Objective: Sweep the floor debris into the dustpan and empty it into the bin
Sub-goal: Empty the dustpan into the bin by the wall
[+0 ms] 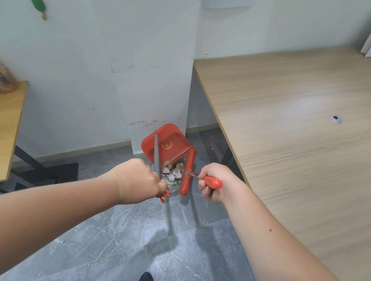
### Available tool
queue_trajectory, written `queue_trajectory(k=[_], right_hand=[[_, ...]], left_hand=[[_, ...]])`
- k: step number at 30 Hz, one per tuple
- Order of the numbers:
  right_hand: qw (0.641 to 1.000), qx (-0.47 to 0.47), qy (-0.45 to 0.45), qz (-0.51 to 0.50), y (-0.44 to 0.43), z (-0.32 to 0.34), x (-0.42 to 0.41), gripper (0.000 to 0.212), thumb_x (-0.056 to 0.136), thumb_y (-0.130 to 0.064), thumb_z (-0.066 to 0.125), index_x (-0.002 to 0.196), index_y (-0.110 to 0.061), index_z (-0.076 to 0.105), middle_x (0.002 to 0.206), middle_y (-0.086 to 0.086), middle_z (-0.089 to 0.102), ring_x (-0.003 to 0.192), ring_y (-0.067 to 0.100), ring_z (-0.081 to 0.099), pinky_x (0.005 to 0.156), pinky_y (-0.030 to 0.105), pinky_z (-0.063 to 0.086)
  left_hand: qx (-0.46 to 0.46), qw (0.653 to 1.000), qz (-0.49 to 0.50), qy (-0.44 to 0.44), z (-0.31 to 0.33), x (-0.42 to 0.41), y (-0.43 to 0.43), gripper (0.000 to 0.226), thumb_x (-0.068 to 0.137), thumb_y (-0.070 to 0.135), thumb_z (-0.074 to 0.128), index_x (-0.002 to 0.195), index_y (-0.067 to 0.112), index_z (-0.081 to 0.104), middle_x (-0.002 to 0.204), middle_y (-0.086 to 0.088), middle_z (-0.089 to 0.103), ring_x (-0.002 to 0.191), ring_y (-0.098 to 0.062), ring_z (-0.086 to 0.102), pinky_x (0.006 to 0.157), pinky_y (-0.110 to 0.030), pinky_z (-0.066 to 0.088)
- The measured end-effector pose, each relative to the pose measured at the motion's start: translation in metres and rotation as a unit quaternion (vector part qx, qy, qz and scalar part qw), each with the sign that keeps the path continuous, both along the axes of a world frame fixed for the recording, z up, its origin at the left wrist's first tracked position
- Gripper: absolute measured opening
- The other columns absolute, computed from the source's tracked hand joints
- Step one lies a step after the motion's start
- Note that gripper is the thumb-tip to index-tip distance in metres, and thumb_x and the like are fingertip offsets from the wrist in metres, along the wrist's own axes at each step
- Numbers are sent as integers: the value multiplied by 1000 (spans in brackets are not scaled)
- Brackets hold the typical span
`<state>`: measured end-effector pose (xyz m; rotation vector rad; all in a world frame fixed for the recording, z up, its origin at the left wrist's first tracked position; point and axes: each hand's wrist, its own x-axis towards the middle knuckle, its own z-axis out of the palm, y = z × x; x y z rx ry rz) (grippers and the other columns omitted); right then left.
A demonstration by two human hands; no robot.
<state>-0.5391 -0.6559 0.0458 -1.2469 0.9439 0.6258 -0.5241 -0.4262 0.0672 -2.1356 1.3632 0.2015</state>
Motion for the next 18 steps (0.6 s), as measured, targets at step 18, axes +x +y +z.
queue_trajectory(k=[18], right_hand=[[998,-6,-22,66,-3,33,-16,14,83,1,44,94,-3,52,54,9,55,41,10,50,34,17,36]], left_hand=[[-201,943,260,-57,46,11,31,38,102,58,39,116,30,61,95,0,75,88,-31,74,62,-31,49]])
